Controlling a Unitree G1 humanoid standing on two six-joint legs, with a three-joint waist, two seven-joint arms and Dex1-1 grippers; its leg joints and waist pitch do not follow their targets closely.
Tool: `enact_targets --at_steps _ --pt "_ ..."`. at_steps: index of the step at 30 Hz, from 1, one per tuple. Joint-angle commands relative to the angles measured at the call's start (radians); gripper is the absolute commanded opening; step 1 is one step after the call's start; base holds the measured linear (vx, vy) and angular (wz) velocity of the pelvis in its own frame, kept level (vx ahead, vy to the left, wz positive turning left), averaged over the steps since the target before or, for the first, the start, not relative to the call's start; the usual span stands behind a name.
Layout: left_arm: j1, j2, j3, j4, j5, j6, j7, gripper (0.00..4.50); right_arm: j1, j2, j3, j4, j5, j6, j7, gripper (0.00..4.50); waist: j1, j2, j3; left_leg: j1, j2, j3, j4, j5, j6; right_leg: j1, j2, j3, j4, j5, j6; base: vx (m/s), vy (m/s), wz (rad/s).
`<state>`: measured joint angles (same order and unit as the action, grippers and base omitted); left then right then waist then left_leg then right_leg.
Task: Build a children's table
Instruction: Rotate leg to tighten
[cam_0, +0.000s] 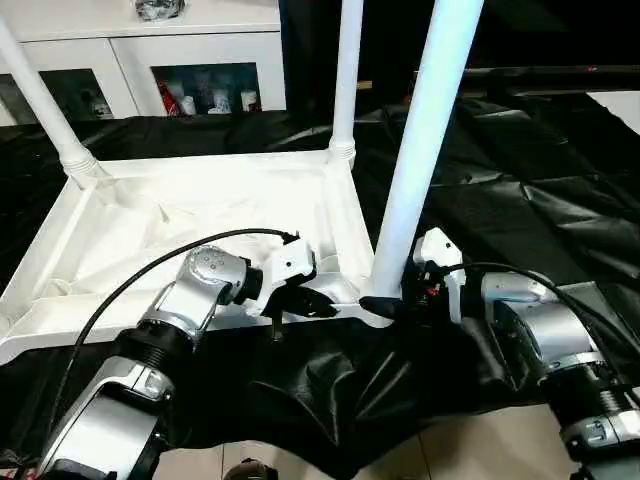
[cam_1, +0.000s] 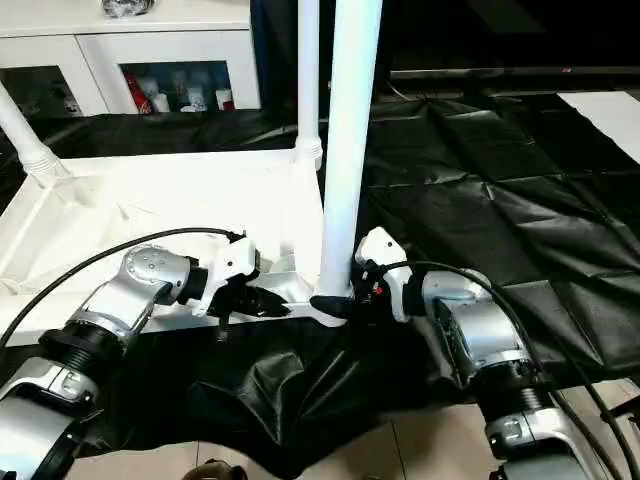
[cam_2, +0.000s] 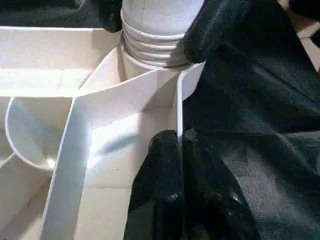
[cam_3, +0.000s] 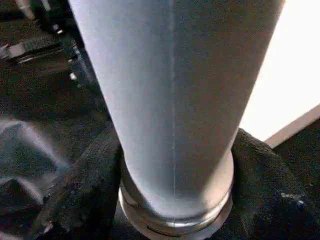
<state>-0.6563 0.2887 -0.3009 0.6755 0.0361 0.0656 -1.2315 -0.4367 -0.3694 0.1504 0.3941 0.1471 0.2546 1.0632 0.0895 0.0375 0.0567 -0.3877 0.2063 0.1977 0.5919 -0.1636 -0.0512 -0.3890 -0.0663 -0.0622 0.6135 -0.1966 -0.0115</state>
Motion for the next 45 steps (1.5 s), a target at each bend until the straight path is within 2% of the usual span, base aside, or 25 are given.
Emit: enact_targets --at_steps 1,2,4,7,8,10,11,14,15,17,19,22,26,29,31,33,37,40,43,45 --pt "-0.039 -0.048 0.02 -0.003 -0.013 0.018 0.07 0.0 0.009 0.037 0.022 -0.012 0.004 0.017 -0.037 2.7 -0.007 -0.015 -0.071 0.027 0.031 -0.015 -0.06 -0.19 0.044 0.038 -0.076 0.045 -0.077 -0.189 -0.226 0.0 0.0 0.0" --pt "-0.039 -0.048 0.02 -0.003 -0.013 0.018 0.07 0.0 0.009 0.037 0.022 -0.012 0.004 0.017 -0.037 2.7 -0.007 -0.015 -0.071 0.027 0.031 -0.015 -0.06 -0.19 0.044 0.038 -0.076 0.045 -0.077 -0.189 -0.226 0.0 0.0 0.0" --pt "-0.101 -0.127 0.052 0.069 0.001 0.065 0.235 0.0 -0.021 0.147 -0.002 0.074 -0.042 0.018 -0.261 2.7 -0.014 -0.015 -0.067 0.029 0.028 -0.017 -0.062 -0.208 0.022 0.032 -0.077 0.045 -0.084 -0.252 -0.209 0.0 0.0 0.0" --pt "-0.145 -0.173 0.076 0.123 0.009 0.091 0.351 0.0 -0.051 0.219 -0.027 0.135 -0.057 0.013 -0.394 2.69 -0.023 -0.016 -0.067 0.032 0.024 -0.019 -0.063 -0.22 -0.001 0.032 -0.077 0.044 -0.089 -0.291 -0.198 0.0 0.0 0.0" --pt "-0.17 -0.197 0.086 0.154 0.017 0.096 0.422 0.0 -0.07 0.263 -0.042 0.163 -0.059 0.015 -0.463 2.69 -0.027 -0.012 -0.069 0.03 0.024 -0.02 -0.063 -0.216 0.003 0.036 -0.078 0.045 -0.089 -0.274 -0.199 0.0 0.0 0.0" --pt "-0.186 -0.213 0.089 0.171 0.022 0.097 0.465 0.0 -0.087 0.301 -0.059 0.185 -0.057 0.014 -0.523 2.69 -0.031 -0.014 -0.072 0.028 0.024 -0.02 -0.063 -0.202 0.012 0.037 -0.076 0.045 -0.086 -0.233 -0.203 0.0 0.0 0.0" --pt "-0.191 -0.22 0.09 0.176 0.024 0.095 0.48 0.0 -0.096 0.32 -0.067 0.196 -0.054 0.016 -0.552 2.69 -0.034 -0.008 -0.072 0.025 0.022 -0.021 -0.063 -0.193 0.021 0.039 -0.076 0.044 -0.083 -0.208 -0.209 0.0 0.0 0.0" --pt "-0.201 -0.239 0.093 0.186 0.027 0.092 0.503 0.0 -0.12 0.364 -0.078 0.225 -0.058 0.007 -0.609 2.69 -0.036 -0.01 -0.075 0.022 0.022 -0.02 -0.061 -0.162 0.038 0.043 -0.075 0.043 -0.077 -0.14 -0.223 0.0 0.0 0.0" --pt "-0.199 -0.243 0.091 0.185 0.028 0.084 0.499 0.0 -0.127 0.372 -0.067 0.235 -0.073 -0.014 -0.615 2.69 -0.035 -0.009 -0.076 0.023 0.023 -0.02 -0.061 -0.158 0.04 0.043 -0.076 0.043 -0.076 -0.129 -0.225 0.0 0.0 0.0" --pt "-0.195 -0.251 0.09 0.183 0.032 0.064 0.486 0.0 -0.139 0.393 -0.067 0.25 -0.08 -0.042 -0.606 3.25 -0.037 -0.01 -0.076 0.023 0.024 -0.019 -0.06 -0.154 0.05 0.044 -0.076 0.043 -0.074 -0.108 -0.236 0.0 0.0 0.0" --pt "-0.179 -0.243 0.079 0.17 0.032 0.044 0.452 0.0 -0.143 0.399 -0.08 0.242 -0.055 -0.036 -0.572 3.39 -0.036 -0.013 -0.073 0.024 0.023 -0.018 -0.061 -0.167 0.056 0.045 -0.077 0.044 -0.078 -0.127 -0.234 0.0 0.0 0.0" --pt "-0.17 -0.235 0.071 0.164 0.025 0.035 0.434 0.0 -0.143 0.389 -0.081 0.234 -0.048 -0.032 -0.552 3.68 -0.037 -0.014 -0.072 0.025 0.025 -0.019 -0.063 -0.178 0.054 0.044 -0.078 0.044 -0.08 -0.155 -0.229 0.0 0.0 0.0" --pt "-0.137 -0.192 0.059 0.134 0.019 0.006 0.351 0.0 -0.121 0.294 -0.051 0.176 -0.051 -0.024 -0.422 3.93 -0.036 -0.015 -0.074 0.02 0.024 -0.019 -0.06 -0.159 0.069 0.05 -0.077 0.043 -0.076 -0.121 -0.229 0.0 0.0 0.0" --pt "-0.129 -0.181 0.058 0.128 0.021 -0.003 0.328 0.0 -0.113 0.266 -0.043 0.161 -0.055 -0.025 -0.384 4.29 -0.037 -0.017 -0.075 0.019 0.025 -0.017 -0.058 -0.138 0.081 0.049 -0.076 0.043 -0.071 -0.086 -0.24 0.0 0.0 0.0" --pt "-0.104 -0.146 0.043 0.098 0.016 -0.018 0.25 0.0 -0.098 0.191 -0.025 0.124 -0.068 -0.024 -0.308 4.4 -0.036 -0.015 -0.073 0.02 0.025 -0.017 -0.058 -0.148 0.082 0.048 -0.076 0.043 -0.074 -0.105 -0.242 0.0 0.0 0.0" --pt "-0.087 -0.123 0.032 0.076 0.009 -0.024 0.196 0.0 -0.091 0.151 -0.02 0.105 -0.066 -0.026 -0.262 4.4 -0.034 -0.016 -0.073 0.019 0.027 -0.016 -0.058 -0.156 0.084 0.049 -0.076 0.043 -0.075 -0.118 -0.241 0.0 0.0 0.0" --pt "-0.05 -0.078 0.012 0.02 -0.01 -0.038 0.081 0.0 -0.081 0.088 -0.019 0.073 -0.056 -0.027 -0.168 4.4 -0.027 -0.013 -0.071 0.023 0.033 -0.015 -0.059 -0.177 0.076 0.042 -0.077 0.044 -0.075 -0.143 -0.245 0.0 0.0 0.0" --pt "-0.018 -0.04 -0.002 -0.037 -0.023 -0.027 -0.003 0.0 -0.076 0.041 -0.016 0.05 -0.041 -0.031 -0.091 4.4 -0.024 -0.012 -0.07 0.025 0.035 -0.016 -0.063 -0.197 0.059 0.04 -0.076 0.043 -0.075 -0.17 -0.24 0.0 0.0 0.0" --pt "-0.003 -0.018 -0.008 -0.06 -0.024 -0.023 -0.033 0.0 -0.07 0.016 -0.009 0.033 -0.024 -0.027 -0.048 4.4 -0.02 -0.011 -0.071 0.029 0.036 -0.013 -0.062 -0.203 0.055 0.037 -0.077 0.045 -0.075 -0.172 -0.24 0.0 0.0 0.0" --pt "0.003 -0.01 -0.009 -0.066 -0.026 -0.022 -0.044 0.0 -0.067 0.008 -0.006 0.026 -0.016 -0.022 -0.027 4.25 -0.018 -0.012 -0.071 0.026 0.036 -0.013 -0.063 -0.194 0.056 0.038 -0.076 0.044 -0.074 -0.162 -0.238 0.0 0.0 0.0"
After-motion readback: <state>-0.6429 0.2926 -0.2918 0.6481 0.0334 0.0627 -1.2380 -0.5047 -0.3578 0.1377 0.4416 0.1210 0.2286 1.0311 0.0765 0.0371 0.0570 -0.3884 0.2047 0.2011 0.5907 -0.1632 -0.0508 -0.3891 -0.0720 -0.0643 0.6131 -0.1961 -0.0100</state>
